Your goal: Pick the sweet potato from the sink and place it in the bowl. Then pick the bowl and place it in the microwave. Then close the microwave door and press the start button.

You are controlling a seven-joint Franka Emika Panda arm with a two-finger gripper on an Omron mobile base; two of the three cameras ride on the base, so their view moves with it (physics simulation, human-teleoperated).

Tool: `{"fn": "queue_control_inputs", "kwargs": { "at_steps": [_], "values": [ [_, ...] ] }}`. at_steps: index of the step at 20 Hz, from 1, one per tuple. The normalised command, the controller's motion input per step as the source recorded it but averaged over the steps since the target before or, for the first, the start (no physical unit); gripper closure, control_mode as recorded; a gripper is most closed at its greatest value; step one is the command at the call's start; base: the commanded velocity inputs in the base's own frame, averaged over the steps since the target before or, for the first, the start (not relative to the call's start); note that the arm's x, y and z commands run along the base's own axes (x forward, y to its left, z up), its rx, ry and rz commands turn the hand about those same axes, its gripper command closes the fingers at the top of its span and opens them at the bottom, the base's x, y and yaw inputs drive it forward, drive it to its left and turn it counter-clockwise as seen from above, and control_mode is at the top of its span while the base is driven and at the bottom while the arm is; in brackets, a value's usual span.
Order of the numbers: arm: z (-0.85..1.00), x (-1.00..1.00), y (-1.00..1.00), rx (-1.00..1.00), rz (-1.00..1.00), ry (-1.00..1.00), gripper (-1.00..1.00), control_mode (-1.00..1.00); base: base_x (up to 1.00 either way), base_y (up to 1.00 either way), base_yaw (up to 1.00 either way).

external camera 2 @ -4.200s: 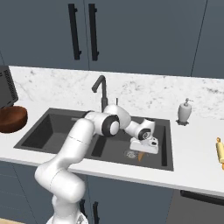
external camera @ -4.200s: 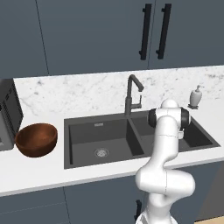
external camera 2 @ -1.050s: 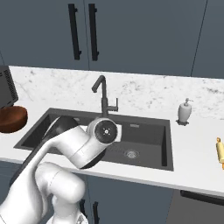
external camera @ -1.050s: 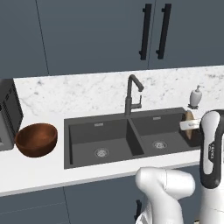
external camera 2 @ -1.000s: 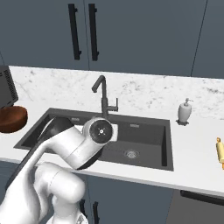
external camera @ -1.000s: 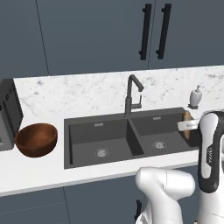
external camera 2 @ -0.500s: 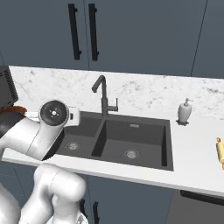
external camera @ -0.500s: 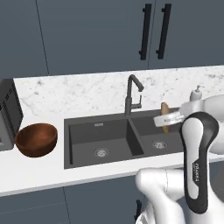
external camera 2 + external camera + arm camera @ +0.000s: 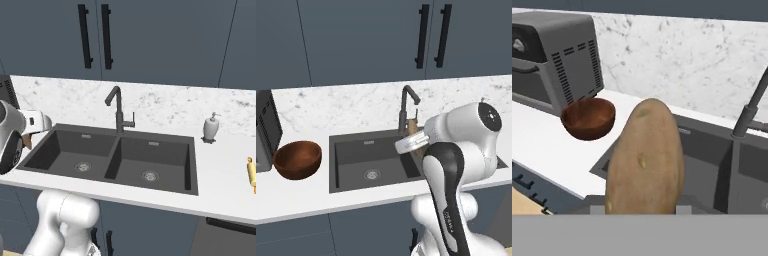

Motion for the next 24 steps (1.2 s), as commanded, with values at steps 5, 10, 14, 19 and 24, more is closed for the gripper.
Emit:
{"fn": "queue_control_inputs", "kwargs": {
  "at_steps": [5, 10, 14, 19, 24],
  "values": [
    [0.00, 0.26, 0.96, -0.07, 0.00, 0.07, 1.00, -1.00, 0.00, 0.00, 0.00],
    [0.00, 0.42, 0.91, -0.13, 0.00, 0.13, 1.00, -1.00, 0.00, 0.00, 0.00],
    [-0.07, 0.55, 0.69, -0.04, 0.00, 0.18, 1.00, -1.00, 0.00, 0.00, 0.00],
    [-0.28, 0.55, 0.64, 0.00, 0.00, 0.16, 1.00, -1.00, 0.00, 0.00, 0.00],
    [-0.60, 0.40, 0.63, 0.00, 0.00, 0.01, 1.00, -1.00, 0.00, 0.00, 0.00]
  ]
}}
